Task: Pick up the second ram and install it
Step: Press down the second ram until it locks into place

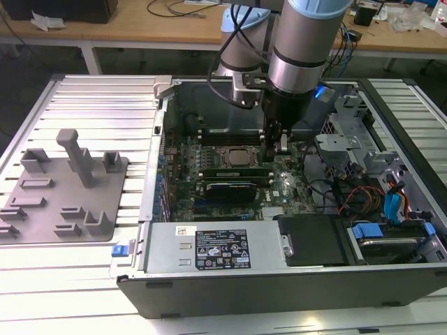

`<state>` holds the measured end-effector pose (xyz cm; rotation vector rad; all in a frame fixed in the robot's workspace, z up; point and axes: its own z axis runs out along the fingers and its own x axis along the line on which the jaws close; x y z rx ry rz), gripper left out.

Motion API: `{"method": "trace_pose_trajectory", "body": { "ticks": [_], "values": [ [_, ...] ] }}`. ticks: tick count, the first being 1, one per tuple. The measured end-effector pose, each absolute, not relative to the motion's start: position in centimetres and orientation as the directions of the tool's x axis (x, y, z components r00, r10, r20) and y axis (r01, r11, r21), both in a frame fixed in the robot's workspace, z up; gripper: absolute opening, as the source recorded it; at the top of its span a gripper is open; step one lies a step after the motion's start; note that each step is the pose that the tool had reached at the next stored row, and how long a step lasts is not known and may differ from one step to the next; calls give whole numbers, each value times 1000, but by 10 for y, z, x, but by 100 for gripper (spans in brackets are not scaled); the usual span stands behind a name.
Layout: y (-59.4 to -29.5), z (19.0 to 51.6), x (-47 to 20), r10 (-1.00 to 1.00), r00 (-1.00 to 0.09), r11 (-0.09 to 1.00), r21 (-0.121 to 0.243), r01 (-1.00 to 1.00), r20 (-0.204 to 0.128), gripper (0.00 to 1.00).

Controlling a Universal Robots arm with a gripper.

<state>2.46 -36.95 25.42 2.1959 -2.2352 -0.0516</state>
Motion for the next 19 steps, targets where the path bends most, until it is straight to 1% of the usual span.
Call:
{"method": "trace_pose_trajectory", "body": {
  "ticks": [6, 19],
  "values": [
    [-370, 244, 25, -1000, -18, 17, 29, -999, -17, 8],
    [-370, 232, 26, -1000, -18, 17, 28, -999, -17, 8]
  ]
}}
